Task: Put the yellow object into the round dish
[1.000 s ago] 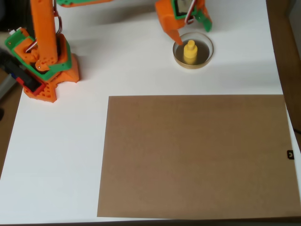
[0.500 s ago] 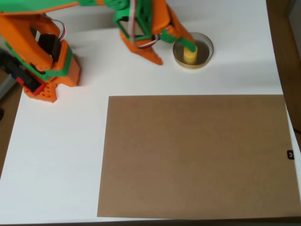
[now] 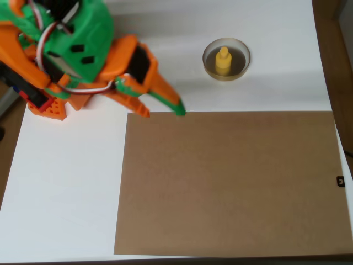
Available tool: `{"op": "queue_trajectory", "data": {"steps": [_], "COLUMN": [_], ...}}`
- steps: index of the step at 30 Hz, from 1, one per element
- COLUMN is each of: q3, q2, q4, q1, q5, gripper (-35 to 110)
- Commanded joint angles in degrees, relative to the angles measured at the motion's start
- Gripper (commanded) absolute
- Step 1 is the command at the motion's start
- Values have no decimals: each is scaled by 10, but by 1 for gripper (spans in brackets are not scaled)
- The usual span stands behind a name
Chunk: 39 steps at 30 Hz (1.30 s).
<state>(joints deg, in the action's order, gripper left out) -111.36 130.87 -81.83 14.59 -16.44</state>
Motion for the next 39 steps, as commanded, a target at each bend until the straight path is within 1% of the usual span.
{"op": "queue_trajectory", "data": {"steps": [1, 6, 11, 17, 22, 27, 32, 39], "q3": [-22, -82, -140, -221, -272, -347, -426, -500], "q2": [70, 138, 171, 175, 211, 330, 461, 550], "q4": [10, 41, 105, 203, 253, 253, 229, 210], "q1": [-47, -134, -214, -272, -319, -328, -324, -329], "q5": [6, 20, 18, 48, 88, 91, 86, 86], "gripper": [22, 22, 22, 20, 19, 20, 20, 21]}}
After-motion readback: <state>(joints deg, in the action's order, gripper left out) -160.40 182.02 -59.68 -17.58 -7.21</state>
